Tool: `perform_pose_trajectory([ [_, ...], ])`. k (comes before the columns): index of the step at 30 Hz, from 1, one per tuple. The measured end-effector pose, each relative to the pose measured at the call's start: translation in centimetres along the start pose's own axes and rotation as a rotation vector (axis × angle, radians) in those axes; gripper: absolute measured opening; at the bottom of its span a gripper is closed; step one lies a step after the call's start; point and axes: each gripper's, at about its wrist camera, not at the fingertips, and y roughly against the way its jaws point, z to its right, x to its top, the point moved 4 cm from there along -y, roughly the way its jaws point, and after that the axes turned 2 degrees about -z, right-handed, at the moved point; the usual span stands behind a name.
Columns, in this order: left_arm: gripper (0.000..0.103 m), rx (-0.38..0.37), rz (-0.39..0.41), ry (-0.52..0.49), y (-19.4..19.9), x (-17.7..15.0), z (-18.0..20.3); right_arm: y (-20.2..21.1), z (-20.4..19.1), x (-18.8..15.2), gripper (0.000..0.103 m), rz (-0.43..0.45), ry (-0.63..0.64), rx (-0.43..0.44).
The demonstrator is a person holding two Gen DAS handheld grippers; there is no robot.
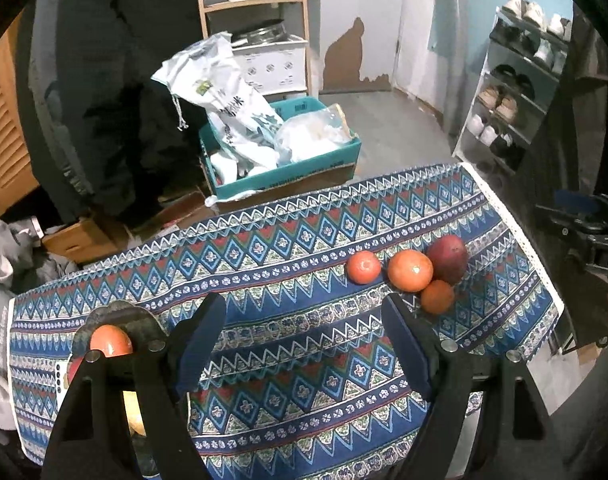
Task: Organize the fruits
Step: 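Move both tools back to the remaining fruit on the tablecloth, then grasp an orange with the left tool while the right tool grasps the red apple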
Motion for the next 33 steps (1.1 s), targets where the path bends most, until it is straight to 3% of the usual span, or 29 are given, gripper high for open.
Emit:
perform_pose_trajectory([
  [11, 0.081, -0.014, -0.079, 0.007, -4.5, 0.8, 0.5, -5.0, 1.4, -0.2, 0.086, -0.130, -0.001, -0.019],
  [23, 0.081, -0.053, -0.193, 0.074, -10.7, 2.3, 0.2, -11.2, 2.6, -0.1, 0.086, -0.286, -0.076, 0.032],
  [28, 0.081, -0.057, -0.214, 0.055, -13.1, 2.8, 0.7, -14.1, 3.8, -0.6, 0.086, -0.346, -0.099, 0.006],
  [33, 0.081, -0.063, -0.258, 0.043, -15.6, 3.1, 1.4, -16.5, 4.8, -1.9, 0.086, -0.393, -0.177, 0.037],
])
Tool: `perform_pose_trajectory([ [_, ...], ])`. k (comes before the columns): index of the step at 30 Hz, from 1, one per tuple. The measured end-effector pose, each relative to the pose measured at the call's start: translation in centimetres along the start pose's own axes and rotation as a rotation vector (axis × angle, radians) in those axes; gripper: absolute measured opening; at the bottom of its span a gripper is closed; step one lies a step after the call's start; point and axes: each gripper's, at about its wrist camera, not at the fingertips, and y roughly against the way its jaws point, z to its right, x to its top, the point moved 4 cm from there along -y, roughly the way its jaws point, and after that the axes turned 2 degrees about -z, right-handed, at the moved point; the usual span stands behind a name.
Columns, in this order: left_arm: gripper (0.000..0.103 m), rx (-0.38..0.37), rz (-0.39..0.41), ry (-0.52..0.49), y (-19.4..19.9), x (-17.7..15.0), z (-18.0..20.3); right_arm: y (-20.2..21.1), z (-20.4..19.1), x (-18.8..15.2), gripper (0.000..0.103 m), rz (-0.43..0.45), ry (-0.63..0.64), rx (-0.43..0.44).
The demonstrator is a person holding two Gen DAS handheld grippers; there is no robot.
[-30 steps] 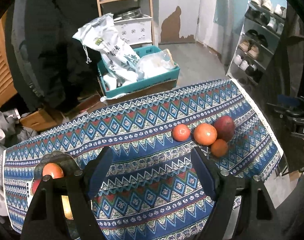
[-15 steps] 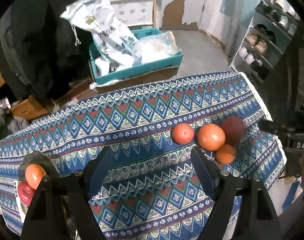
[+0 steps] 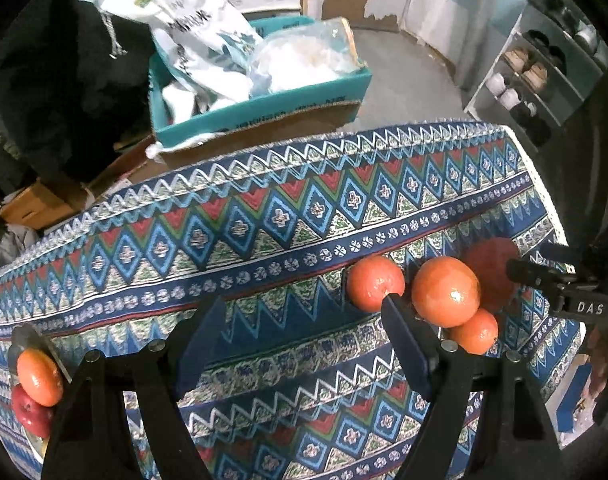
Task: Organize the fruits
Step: 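Grasp an orange with the left tool while the right tool grasps the red apple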
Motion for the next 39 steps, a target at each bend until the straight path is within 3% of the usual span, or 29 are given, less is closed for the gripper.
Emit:
perform_pose_trajectory([
  [14, 0.081, -0.059, -0.065, 0.028, -4.1, 1.1, 1.6, -3.8, 1.1, -0.2, 0.086, -0.033, -0.097, 0.081],
  [20, 0.081, -0.082, -0.087, 0.040, -5.3, 1.2, 2.1, -3.8, 1.4, -0.3, 0.072, -0.036, -0.132, 0.151],
  [34, 0.081, -0.098, -0.126, 0.045, -7.5, 0.5, 3.0, -1.9, 1.7, -0.4, 0.071, 0.055, -0.087, 0.037],
  [39, 0.062, -0.130, -0.134, 0.022, -7.9, 0.0, 3.6, -1.4, 1.6, -0.3, 0.072, 0.066, -0.096, 0.056],
])
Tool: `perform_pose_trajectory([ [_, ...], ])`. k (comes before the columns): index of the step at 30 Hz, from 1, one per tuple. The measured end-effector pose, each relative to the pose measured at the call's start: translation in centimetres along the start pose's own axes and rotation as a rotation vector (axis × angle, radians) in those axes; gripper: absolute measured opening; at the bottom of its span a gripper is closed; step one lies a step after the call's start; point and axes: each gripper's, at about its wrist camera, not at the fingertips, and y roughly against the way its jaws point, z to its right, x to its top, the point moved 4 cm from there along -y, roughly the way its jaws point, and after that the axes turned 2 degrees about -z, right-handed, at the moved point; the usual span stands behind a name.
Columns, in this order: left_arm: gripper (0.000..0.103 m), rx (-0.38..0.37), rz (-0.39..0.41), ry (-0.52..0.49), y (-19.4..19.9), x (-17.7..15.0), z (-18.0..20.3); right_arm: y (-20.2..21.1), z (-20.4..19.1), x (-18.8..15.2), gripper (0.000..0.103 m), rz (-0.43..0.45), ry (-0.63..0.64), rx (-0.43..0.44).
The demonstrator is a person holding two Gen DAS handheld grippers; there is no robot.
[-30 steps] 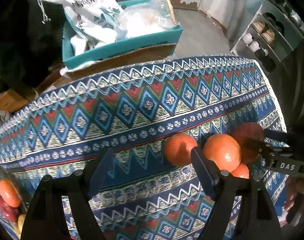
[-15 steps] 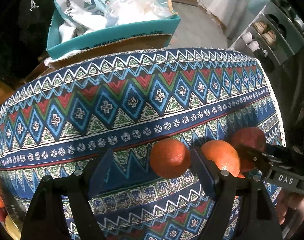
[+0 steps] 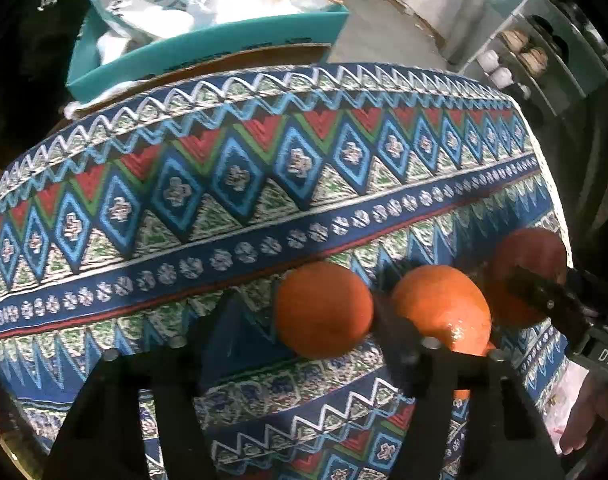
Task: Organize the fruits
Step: 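Grasp an orange with the left tool while the right tool grasps the red apple, then carry the orange and red apple over the glass plate with both tools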
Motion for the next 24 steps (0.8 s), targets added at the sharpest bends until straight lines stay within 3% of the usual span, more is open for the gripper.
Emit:
perform_pose_trajectory([
  [2, 0.047, -0.020, 0.004, -0.014, 0.2, -0.1, 0.5, 0.1, -0.3, 0.0, 0.072, 0.004, 0.006, -0.001],
  [5, 0.046, 0.028, 0.009, -0.044, 0.5, -0.2, 1.2, 0.5, -0.7, 0.0, 0.072, 0.016, 0.023, -0.008],
  [15, 0.046, 0.040, 0.097, -0.068, 4.5, -0.2, 1.3, 3.1, -2.6, -0.4, 0.072, 0.085, 0.108, -0.047],
  [24, 0.046, 0.044, 0.167, -0.082, 8.6, -1.0, 1.3, 6.6, -4.9, -0.1, 0.072, 0.164, 0.142, -0.027],
])
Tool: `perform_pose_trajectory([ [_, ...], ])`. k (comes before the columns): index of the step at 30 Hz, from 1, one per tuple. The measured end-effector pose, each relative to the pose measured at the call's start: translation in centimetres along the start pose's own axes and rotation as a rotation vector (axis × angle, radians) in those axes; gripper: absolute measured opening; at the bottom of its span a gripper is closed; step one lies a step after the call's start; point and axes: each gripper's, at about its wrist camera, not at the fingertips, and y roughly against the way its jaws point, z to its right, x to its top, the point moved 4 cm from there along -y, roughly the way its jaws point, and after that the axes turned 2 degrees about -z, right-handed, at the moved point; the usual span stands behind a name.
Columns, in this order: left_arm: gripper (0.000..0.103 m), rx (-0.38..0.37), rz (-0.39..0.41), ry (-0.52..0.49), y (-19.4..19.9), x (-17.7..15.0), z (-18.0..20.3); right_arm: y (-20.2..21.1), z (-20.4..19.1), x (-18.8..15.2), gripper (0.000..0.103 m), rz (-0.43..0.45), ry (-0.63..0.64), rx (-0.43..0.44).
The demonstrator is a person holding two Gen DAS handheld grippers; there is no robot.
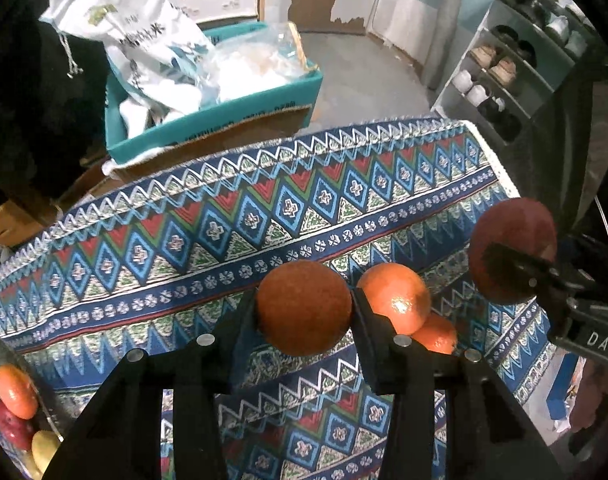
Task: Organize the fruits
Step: 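Carry the orange and red apple over the glass plate with both tools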
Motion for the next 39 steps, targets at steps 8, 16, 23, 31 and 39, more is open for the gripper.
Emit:
perform_pose_trajectory([
  [8, 0.046, 0.002, 0.052, -0.005, 3.7, -0.6, -0.5, 2.9, -1.6, 0.1, 0.071, 0.054, 0.043, 0.014],
  [16, 0.046, -0.013, 0.121, 0.012, 7.6, -1.7, -1.1, 5.5, -3.0, 0.2, 0.071, 0.100, 0.070, 0.031],
  [23, 0.045, -0.011, 0.176, 0.003, 10.7, -2.4, -1.1, 7.8, -4.1, 0.0, 0.071, 0.137, 0.099, 0.056],
  [31, 0.045, 0.020, 0.219, -0.004, 13.3, -4.1, -1.5, 10.3, -6.2, -0.1, 0.071, 0.184, 0.145, 0.086],
  [39, 0.045, 0.033, 0.264, 0.026, 16.4, -5.6, -2.9, 12.3, -8.5, -0.2, 0.071, 0.221, 0.191, 0.121],
])
